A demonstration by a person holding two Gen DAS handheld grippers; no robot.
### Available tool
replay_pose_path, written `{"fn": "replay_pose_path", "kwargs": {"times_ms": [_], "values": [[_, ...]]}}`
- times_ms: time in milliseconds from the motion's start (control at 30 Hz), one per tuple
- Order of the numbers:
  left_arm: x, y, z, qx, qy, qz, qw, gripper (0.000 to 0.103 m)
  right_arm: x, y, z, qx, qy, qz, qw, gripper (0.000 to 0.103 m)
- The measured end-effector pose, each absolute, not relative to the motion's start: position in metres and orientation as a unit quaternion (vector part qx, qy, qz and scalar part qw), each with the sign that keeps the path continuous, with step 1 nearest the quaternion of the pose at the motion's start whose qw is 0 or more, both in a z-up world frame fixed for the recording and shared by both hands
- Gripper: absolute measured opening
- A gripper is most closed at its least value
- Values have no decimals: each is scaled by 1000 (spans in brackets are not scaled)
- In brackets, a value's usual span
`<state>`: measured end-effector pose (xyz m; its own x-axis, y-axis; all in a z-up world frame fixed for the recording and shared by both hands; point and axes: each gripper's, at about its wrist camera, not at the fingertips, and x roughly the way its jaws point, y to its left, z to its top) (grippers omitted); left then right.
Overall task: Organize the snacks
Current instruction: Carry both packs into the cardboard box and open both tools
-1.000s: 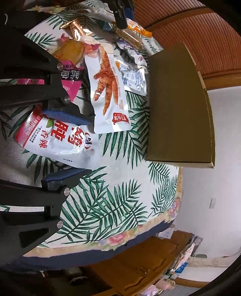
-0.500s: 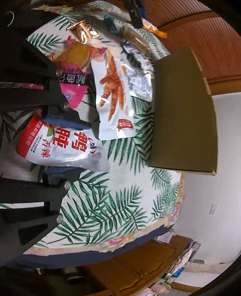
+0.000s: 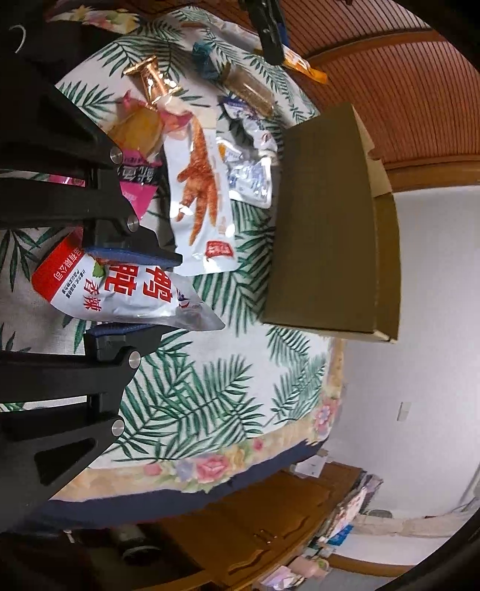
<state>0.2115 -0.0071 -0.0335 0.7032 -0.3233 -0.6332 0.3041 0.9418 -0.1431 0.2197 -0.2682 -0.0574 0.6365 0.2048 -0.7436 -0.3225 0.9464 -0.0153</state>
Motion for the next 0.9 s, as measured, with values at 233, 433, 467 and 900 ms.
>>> {"fn": "replay_pose_path", "kwargs": {"times_ms": [233, 433, 467, 900], "values": [[213, -7, -20, -27, 327, -176, 928, 53, 218, -266, -39, -69, 378, 158, 909, 24], [228, -7, 4, -28, 306, -178, 935, 54, 226, -259, -8, -75, 351, 171, 917, 24], [233, -7, 9, -28, 301, -177, 937, 54, 228, -257, -4, -77, 347, 173, 918, 24], [319, 2, 84, -18, 240, -167, 956, 54, 314, -204, 64, -94, 278, 215, 931, 24]]}}
